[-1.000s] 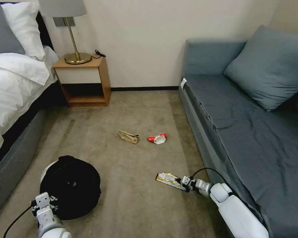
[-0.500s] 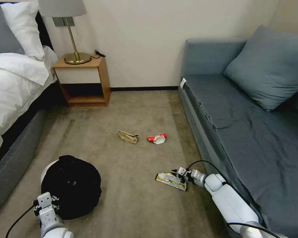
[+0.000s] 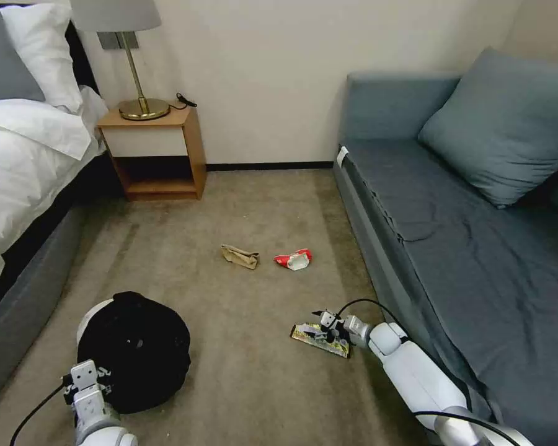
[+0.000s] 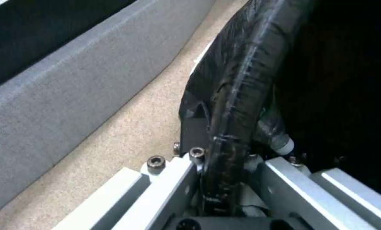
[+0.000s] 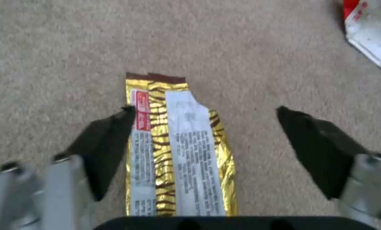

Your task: Pick up the trash bin, then pick up the garbage on the floor and place it into the trash bin.

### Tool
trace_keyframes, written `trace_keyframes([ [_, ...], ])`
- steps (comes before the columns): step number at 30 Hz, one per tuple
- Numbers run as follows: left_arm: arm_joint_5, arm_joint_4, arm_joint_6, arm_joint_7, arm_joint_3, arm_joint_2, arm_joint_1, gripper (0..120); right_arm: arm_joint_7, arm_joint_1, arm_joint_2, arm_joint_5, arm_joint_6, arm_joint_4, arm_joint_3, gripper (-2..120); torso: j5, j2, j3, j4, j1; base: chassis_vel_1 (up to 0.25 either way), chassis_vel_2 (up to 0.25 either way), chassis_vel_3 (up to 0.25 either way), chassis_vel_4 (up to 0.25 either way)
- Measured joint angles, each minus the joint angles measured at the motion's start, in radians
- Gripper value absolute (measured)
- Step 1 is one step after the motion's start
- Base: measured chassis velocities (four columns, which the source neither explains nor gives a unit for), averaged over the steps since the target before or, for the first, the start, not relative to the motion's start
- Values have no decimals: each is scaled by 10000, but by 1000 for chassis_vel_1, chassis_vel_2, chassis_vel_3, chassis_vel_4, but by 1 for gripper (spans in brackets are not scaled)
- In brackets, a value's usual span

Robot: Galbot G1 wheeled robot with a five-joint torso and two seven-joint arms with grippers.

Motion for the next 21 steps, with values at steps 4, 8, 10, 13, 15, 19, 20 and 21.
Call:
trace_keyframes([
  [4, -32, 0, -4, 7, -31, 23, 10, 0, -20, 68, 22, 5, -22, -109, 0, 99, 0, 0, 0, 0, 0, 0, 0, 0, 0],
  [8, -51, -2, -10, 20, -46, 39, 21, 0, -72, 202, 97, 6, -43, -341, -9, 100, 0, 0, 0, 0, 0, 0, 0, 0, 0],
  [10, -52, -4, -12, 21, -47, 39, 22, 0, -97, 220, 118, 5, -57, -385, -8, 100, 0, 0, 0, 1, 0, 0, 0, 0, 0],
  [13, -62, -6, -28, 21, -50, 40, 29, 0, -158, 260, 192, -4, -107, -561, -13, 100, 1, 0, 0, 1, 0, 0, 0, 0, 0],
  [15, -65, -7, -32, 21, -55, 41, 32, 0, -173, 278, 214, -24, -110, -646, -25, 100, 1, 0, 0, 0, 0, 0, 0, 0, 0],
  [19, -92, -4, -41, 20, -72, 48, 39, 0, -221, 397, 324, -43, -127, -975, -17, 100, 1, 0, 0, 0, 0, 0, 0, 0, 0],
  [20, -92, -4, -41, 20, -72, 48, 39, 0, -221, 397, 324, -43, -127, -975, -17, 100, 1, 0, 0, 0, 0, 0, 0, 0, 0],
  [21, -103, -2, -46, 18, -76, 51, 41, 0, -257, 453, 361, -30, -157, -1101, -4, 100, 2, 0, 0, 1, 0, 0, 0, 0, 0],
])
